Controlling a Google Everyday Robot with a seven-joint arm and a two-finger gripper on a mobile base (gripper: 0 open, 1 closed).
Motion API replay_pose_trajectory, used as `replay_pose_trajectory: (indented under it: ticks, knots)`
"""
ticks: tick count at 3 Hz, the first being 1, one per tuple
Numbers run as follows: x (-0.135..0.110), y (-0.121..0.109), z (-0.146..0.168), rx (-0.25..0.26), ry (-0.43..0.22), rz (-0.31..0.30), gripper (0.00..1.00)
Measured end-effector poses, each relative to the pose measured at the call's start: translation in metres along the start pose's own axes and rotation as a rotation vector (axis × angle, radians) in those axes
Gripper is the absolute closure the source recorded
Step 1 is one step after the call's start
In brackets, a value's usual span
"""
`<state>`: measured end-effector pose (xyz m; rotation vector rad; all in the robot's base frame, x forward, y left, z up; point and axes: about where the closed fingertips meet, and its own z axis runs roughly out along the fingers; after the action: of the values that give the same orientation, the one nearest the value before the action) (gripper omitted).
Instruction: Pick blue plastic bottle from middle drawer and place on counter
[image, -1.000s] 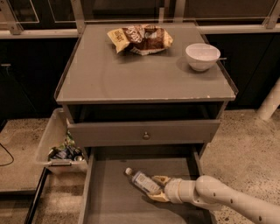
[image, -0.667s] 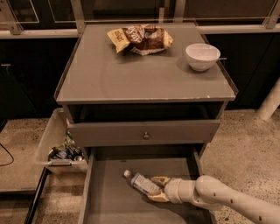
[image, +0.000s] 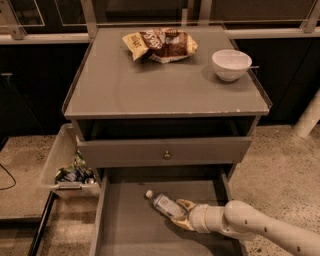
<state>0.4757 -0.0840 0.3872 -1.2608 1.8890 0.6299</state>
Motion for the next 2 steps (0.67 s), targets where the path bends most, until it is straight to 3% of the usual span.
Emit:
replay_pose_trajectory:
  ticks: [1,2]
  knots:
    - [-0.003,0.000,-0.012,-0.023,0.017,0.020,1.00]
    - [-0.027,-0.002,-0.040,-0.083,0.013,0.014,1.00]
